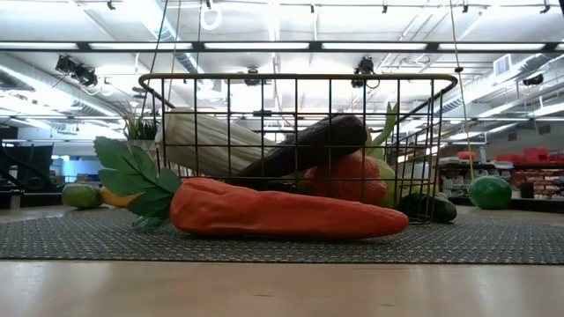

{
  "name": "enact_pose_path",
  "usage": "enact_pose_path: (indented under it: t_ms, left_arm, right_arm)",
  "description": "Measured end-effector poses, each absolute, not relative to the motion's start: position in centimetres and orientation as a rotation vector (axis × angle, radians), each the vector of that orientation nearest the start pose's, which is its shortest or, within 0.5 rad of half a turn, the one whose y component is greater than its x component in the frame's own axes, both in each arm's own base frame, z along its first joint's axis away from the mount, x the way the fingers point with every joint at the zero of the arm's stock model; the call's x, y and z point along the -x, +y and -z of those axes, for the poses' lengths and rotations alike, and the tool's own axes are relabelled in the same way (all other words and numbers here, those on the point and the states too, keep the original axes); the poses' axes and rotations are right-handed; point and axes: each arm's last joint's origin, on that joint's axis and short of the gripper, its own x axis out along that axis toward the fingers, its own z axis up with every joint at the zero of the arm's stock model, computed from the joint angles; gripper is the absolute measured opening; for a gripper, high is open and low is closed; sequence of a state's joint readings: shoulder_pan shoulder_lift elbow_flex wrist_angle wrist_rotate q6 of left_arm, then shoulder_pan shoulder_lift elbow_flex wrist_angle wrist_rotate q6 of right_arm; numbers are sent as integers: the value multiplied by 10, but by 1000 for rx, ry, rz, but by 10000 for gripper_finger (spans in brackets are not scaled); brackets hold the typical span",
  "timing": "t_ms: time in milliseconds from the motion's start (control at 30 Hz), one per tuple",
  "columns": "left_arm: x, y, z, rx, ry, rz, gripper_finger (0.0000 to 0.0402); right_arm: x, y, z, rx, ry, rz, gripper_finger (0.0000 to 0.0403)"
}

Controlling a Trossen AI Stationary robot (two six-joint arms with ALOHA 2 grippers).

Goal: Build produce basket
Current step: Put the orange carrot into the gold wire basket

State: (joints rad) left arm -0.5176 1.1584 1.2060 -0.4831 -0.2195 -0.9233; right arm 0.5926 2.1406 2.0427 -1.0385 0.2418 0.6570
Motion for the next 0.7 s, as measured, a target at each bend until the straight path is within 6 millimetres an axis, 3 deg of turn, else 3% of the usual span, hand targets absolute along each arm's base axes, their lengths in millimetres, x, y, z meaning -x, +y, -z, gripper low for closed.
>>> enact_pose_path:
  t_ms: [167, 333, 567, 700]
  left_arm:
    - [-210, -122, -376, 736, 521, 117, 172]
    - [-207, -128, -376, 727, 531, 141, 172]
    - [-203, -133, -376, 750, 542, 157, 172]
    - [-201, -138, -377, 759, 547, 174, 172]
  right_arm:
    - [-391, 266, -249, -103, 1126, 38, 349]
    - [-398, 270, -222, -18, 1171, 115, 347]
    - [-414, 256, -190, 2, 1229, 184, 347]
    - [-423, 241, -188, -49, 1225, 255, 347]
